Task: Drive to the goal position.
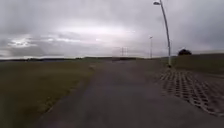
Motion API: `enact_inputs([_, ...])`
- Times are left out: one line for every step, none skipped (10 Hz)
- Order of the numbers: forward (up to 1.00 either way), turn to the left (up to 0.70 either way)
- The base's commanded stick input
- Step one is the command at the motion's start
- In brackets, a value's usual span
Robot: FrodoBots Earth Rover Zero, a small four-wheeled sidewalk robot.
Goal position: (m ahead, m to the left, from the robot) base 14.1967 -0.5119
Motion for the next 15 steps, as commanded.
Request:
enact_inputs([1.0,0.0])
enact_inputs([1.0,0.0])
enact_inputs([1.0,0.0])
enact_inputs([1.0,0.0])
enact_inputs([1.0,0.0])
enact_inputs([1.0,0.0])
enact_inputs([1.0,0.0])
enact_inputs([1.0,0.0])
enact_inputs([1.0,0.0])
enact_inputs([1.0,0.0])
enact_inputs([1.0,0.0])
enact_inputs([1.0,0.0])
enact_inputs([1.0,0.0])
enact_inputs([1.0,0.0])
enact_inputs([1.0,0.0])
